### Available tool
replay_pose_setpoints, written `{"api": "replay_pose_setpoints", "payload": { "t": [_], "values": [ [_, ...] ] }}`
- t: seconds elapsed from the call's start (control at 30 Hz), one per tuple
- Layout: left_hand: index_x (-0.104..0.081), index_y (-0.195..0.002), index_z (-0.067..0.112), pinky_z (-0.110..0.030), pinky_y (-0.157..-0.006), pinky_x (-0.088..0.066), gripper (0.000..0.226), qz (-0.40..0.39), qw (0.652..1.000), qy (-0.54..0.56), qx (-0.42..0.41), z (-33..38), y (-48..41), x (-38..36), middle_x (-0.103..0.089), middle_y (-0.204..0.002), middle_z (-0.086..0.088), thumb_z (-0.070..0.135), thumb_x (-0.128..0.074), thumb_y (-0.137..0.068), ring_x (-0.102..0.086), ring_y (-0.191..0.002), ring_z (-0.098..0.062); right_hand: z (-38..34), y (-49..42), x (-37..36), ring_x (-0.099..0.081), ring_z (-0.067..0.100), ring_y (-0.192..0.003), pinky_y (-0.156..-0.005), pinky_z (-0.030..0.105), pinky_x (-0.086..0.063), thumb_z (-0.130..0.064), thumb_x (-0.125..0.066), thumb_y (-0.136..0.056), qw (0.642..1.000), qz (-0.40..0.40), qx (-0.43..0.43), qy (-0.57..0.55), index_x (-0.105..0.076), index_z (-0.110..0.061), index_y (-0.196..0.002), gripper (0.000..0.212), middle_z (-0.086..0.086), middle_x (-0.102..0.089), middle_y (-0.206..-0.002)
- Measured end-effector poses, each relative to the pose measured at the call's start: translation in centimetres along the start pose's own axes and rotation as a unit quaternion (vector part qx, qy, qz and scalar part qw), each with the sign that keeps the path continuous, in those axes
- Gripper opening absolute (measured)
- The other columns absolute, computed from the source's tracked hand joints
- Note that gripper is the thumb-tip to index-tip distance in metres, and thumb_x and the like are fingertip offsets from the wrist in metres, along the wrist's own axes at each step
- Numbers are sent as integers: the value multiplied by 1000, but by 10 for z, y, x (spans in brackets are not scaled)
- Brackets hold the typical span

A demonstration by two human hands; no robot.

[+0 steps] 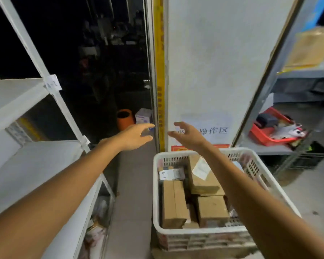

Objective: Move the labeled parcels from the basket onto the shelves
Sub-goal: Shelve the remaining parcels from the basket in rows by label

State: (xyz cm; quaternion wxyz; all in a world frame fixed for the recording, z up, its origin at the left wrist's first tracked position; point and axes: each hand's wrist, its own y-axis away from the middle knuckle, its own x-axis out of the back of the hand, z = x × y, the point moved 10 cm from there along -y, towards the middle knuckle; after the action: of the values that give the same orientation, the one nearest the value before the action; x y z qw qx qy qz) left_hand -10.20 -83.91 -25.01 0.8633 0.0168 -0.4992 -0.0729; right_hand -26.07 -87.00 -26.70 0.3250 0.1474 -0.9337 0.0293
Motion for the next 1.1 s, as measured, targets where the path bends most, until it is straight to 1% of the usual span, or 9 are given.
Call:
{"api": "replay_pose_setpoints", "payload": {
  "t": [0.1,0.2,0.27,0.37,0.53,0.67,0.8,0.93,1.1],
  "values": [
    [-35,-147,20,-29,-107,-31,55,-43,999,-12,-14,29,-19,-54,-36,-152,-3,26,-55,-96,-38,-137,-21,60,20,19,-48,25,-130,-104,36,-40,-36,-60,-93,999,-18,-34,-10,-42,-10,-144,60,10,-45,-147],
    [-37,-146,17,-24,-98,-34,54,-83,996,2,-24,47,-29,-105,-41,-149,-5,22,-55,-96,-42,-133,-22,112,35,30,-46,26,-131,-100,33,-38,-37,-59,-94,998,-19,-64,-10,-44,-13,-143,57,7,-48,-144],
    [-40,-143,19,-24,-93,-38,51,-103,994,21,-33,54,-35,-134,-45,-145,-6,19,-56,-95,-47,-129,-23,138,42,31,-45,26,-131,-105,40,-37,-35,-57,-94,997,-15,-70,-6,-51,-15,-138,48,6,-51,-141],
    [-40,-144,22,-33,-105,-38,51,-120,991,35,-50,60,-45,-168,-43,-147,-3,19,-55,-95,-42,-133,-23,171,44,29,-40,26,-134,-109,44,-32,-30,-57,-95,995,-11,-93,-26,-52,-15,-136,43,7,-48,-144],
    [-38,-144,27,-39,-110,-37,52,-144,986,53,-67,44,-69,-208,-40,-149,1,25,-54,-95,-38,-136,-19,222,33,20,-41,26,-135,-107,40,-37,-39,-57,-94,987,-15,-157,-33,-45,-16,-142,55,7,-43,-148],
    [-40,-143,25,-31,-103,-38,49,-162,983,72,-45,19,-100,-232,-43,-146,0,24,-54,-95,-43,-132,-20,253,16,15,-44,25,-133,-96,29,-39,-35,-56,-96,979,-14,-202,-23,-43,-15,-143,52,7,-42,-149],
    [-39,-144,24,-27,-99,-36,50,-183,978,103,-8,4,-123,-269,-44,-146,-1,24,-54,-96,-43,-132,-21,284,0,12,-41,24,-135,-106,34,-35,-33,-55,-96,971,-23,-237,-11,-42,-13,-143,53,8,-42,-149],
    [-36,-145,23,-31,-104,-36,51,-228,965,126,26,-8,-129,-309,-39,-150,-1,20,-53,-97,-40,-136,-21,322,-9,5,-38,22,-137,-107,33,-33,-35,-56,-95,961,-45,-270,-26,-40,-11,-145,57,7,-41,-150],
    [-19,-151,27,-37,-110,-33,66,-219,959,157,90,-24,-148,-340,-27,-156,-1,18,-55,-96,-32,-140,-22,372,-32,-10,-41,26,-135,-102,33,-38,-32,-56,-96,947,-69,-305,-74,-33,-12,-148,60,12,-39,-150]
  ]
}}
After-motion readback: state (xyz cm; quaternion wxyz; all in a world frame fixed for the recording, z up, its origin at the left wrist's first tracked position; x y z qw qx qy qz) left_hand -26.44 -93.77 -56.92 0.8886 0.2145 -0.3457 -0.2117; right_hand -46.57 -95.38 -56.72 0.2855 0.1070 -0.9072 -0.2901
